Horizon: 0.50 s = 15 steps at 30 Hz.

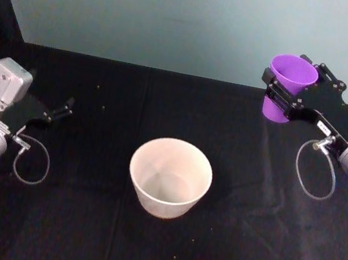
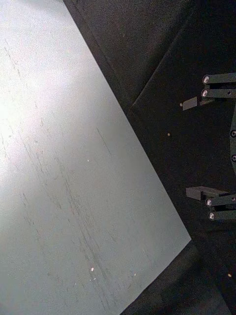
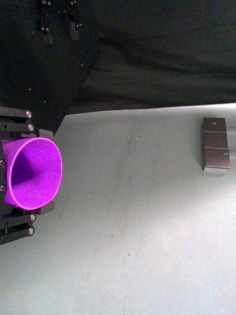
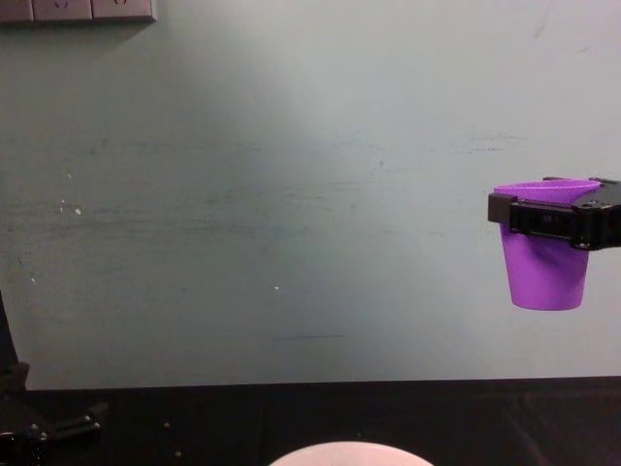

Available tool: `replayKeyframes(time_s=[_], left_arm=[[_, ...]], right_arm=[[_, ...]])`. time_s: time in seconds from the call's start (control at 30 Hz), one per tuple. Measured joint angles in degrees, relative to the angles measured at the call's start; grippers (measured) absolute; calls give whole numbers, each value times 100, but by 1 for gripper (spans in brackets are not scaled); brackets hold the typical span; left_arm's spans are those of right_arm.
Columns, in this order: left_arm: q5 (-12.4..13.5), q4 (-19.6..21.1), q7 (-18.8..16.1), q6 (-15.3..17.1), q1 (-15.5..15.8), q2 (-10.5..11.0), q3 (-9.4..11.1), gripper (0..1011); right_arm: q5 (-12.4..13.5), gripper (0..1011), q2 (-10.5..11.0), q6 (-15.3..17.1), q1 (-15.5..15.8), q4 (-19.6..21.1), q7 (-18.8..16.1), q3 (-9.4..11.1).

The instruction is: Pick up the cup and pour the mung beans from the cup into the bowl.

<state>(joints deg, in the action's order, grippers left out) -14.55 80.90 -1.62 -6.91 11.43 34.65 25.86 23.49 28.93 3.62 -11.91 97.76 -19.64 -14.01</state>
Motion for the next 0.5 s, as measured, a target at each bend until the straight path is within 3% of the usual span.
replayKeyframes(time_s=[0.5], left_arm=[[0, 0, 0, 0, 0, 0, 0, 1011]], right_arm=[[0, 756, 0, 0, 0, 0, 0, 0]])
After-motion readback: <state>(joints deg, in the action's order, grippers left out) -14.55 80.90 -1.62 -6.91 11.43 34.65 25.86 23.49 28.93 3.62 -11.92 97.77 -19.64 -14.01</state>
